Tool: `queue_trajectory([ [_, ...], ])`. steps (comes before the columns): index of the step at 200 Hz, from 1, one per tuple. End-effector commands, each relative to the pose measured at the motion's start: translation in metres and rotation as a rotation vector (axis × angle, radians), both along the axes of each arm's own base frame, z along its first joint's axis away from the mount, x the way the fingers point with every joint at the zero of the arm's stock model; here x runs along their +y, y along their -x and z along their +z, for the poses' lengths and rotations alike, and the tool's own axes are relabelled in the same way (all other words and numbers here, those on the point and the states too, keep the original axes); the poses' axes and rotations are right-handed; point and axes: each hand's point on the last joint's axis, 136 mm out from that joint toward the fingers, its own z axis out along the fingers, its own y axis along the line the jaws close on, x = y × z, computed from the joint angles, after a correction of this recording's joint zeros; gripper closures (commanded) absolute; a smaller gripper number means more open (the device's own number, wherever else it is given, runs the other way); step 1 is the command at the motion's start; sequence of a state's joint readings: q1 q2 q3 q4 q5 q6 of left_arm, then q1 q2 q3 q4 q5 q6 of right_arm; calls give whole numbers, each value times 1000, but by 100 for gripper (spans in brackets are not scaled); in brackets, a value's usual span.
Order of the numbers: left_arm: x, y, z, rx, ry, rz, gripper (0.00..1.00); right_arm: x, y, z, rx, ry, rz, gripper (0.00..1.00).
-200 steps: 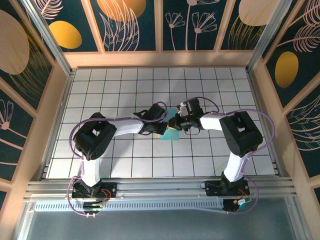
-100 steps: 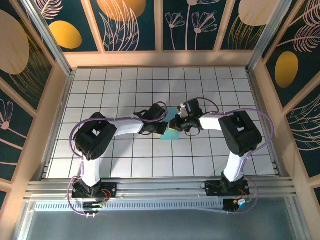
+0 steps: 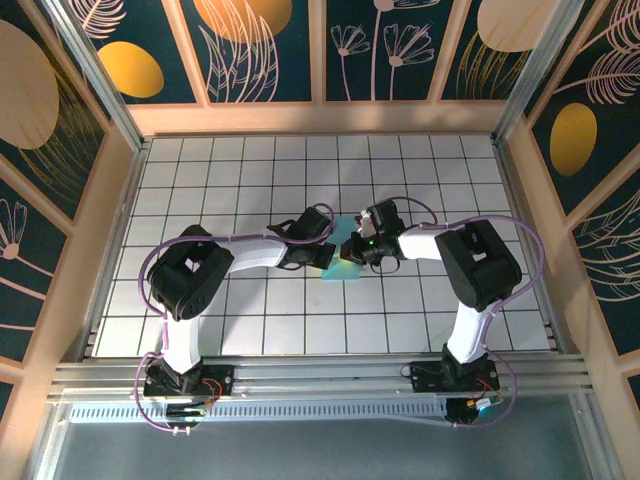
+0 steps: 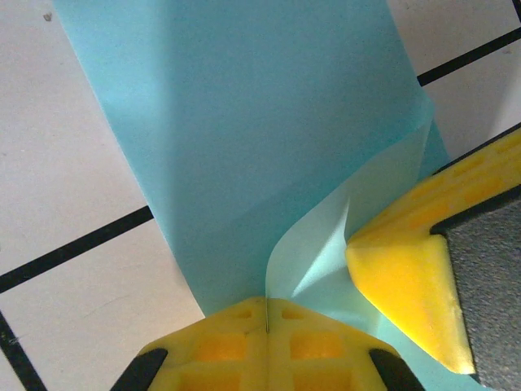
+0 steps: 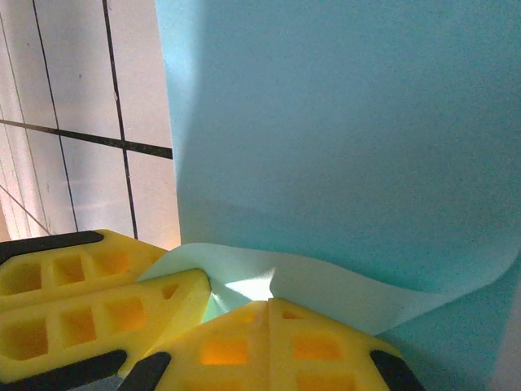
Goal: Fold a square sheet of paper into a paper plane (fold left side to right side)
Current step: Fold the triangle a second time at the center of the table.
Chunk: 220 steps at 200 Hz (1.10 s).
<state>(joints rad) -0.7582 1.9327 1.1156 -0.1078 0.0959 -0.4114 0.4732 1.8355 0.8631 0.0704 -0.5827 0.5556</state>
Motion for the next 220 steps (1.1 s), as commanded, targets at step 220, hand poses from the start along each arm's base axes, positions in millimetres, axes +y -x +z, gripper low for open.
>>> queue_trajectory([
  [220,-25,46,40,260,325,41,92,-12,17,-27,48,88,15,100],
])
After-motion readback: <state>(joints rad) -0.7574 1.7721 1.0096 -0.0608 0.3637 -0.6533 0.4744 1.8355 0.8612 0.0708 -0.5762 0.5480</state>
